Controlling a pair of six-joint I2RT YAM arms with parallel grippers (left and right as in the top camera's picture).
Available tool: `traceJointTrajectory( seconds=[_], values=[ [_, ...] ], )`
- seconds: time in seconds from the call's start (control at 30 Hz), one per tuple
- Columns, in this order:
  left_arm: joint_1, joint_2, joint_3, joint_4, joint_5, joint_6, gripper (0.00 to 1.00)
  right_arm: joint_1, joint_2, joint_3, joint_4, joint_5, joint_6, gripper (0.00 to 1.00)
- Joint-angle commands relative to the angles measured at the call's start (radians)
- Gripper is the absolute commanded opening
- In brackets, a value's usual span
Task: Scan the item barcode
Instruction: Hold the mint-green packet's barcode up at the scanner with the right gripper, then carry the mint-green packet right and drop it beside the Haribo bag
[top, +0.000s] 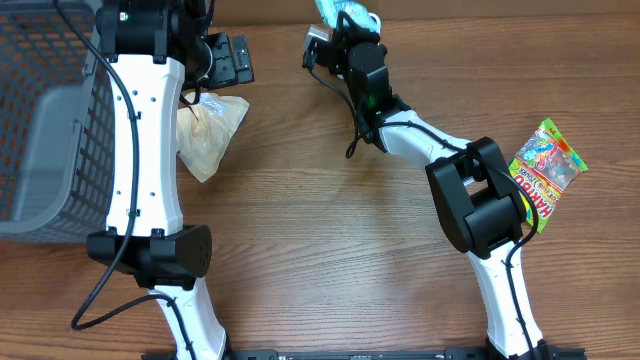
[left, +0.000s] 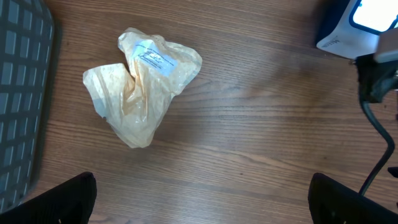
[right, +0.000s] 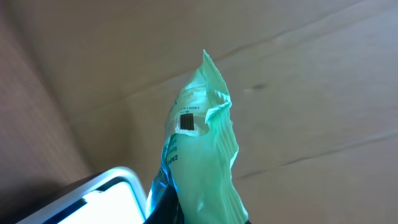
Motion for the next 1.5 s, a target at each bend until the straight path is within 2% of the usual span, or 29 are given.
traceJointTrajectory(
  seconds=[0.0,0.23,0.57,0.73,1.07,1.23,1.47],
  values=[
    [-0.001,-0.015,-0.005,0.001,0.002,0.004,1.00,0.014,-0.007,0.030,0.002,-0.010,0.072,0.04],
    [-0.001,-0.015,-0.005,0.001,0.002,0.004,1.00,0.034,-0.007,0.030,0.010,-0.120,0.071,0.04],
    [-0.001,-0.015,-0.005,0.001,0.002,0.004,1.00,0.086,-0.007,0.030,0.010,-0.165,0.100,0.04],
    [-0.001,-0.015,-0.005,0.001,0.002,0.004,1.00,0.072,-0.007,0.031,0.013,-0.083,0.100,0.04],
    [-0.001,-0.015,-0.005,0.001,0.002,0.004,1.00,-0.093,-0.007,0.031,0.013,0.131,0.089,0.04],
    [-0.001,-0.015,-0.005,0.001,0.002,0.004,1.00,-0.113,-0.007,0.031,0.009,0.142,0.089,0.04],
    [-0.001,-0.015,-0.005,0.001,0.002,0.004,1.00,-0.056,-0.007,0.031,-0.018,0.068,0.097,0.04]
  ],
)
